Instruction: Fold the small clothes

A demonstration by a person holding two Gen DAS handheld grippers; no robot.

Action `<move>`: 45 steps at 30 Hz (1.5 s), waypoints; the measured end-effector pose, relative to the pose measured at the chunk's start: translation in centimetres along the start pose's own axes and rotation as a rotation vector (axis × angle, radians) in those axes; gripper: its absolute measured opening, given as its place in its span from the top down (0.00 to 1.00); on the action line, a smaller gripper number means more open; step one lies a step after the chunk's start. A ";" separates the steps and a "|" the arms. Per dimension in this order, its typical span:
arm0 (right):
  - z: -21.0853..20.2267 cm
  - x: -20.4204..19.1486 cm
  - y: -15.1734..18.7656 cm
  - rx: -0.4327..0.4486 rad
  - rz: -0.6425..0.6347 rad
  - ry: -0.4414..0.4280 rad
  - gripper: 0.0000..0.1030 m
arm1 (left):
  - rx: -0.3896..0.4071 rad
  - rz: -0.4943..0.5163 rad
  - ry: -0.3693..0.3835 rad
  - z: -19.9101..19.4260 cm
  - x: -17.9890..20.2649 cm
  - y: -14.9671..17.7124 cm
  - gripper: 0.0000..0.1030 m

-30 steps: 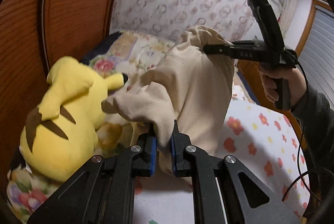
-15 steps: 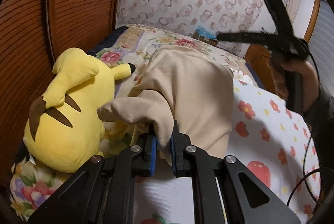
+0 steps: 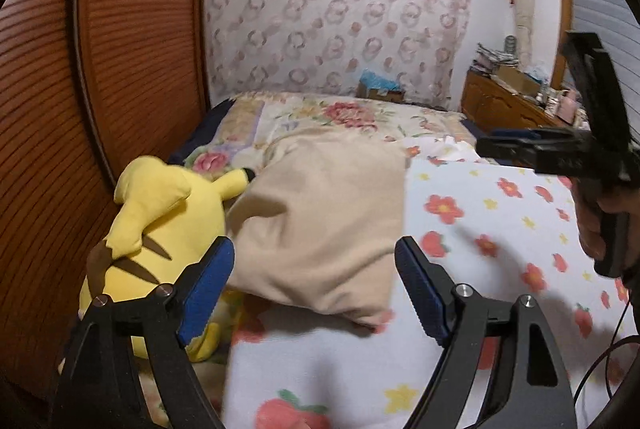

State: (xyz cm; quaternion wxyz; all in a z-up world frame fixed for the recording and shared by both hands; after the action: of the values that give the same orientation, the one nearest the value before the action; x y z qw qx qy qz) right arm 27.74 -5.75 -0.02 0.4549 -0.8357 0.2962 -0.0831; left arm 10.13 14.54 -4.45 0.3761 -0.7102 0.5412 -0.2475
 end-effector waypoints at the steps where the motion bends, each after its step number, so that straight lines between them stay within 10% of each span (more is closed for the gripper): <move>1: -1.4 -0.4 0.7 0.016 0.006 0.009 0.46 | 0.008 0.002 0.003 -0.4 0.4 0.0 0.19; 11: -11.5 -3.2 7.8 0.128 0.074 0.117 0.27 | 0.077 0.043 0.081 -4.8 5.3 -0.5 0.19; 29: -23.2 -7.9 13.1 0.329 0.178 0.348 0.26 | 0.176 0.091 0.147 -10.9 12.7 -2.8 0.19; 45: -23.5 -10.0 15.5 0.393 0.193 0.404 0.26 | 0.229 0.101 0.154 -13.5 13.7 -3.8 0.19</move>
State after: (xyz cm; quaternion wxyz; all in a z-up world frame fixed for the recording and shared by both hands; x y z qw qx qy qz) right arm 3.51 -23.09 2.23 0.5456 -0.6662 0.4372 -0.2597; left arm 6.08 -1.65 5.88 0.4240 -0.6136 0.5716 -0.3420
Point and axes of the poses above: each gripper's, at about its wrist camera, not at the fingertips, and z roughly the way its jaws point, x to its right, y to its underside, the point moved 1 cm from there along z, roughly the way its jaws point, and after that the axes turned 11 degrees about -y, right-handed, at the moved point
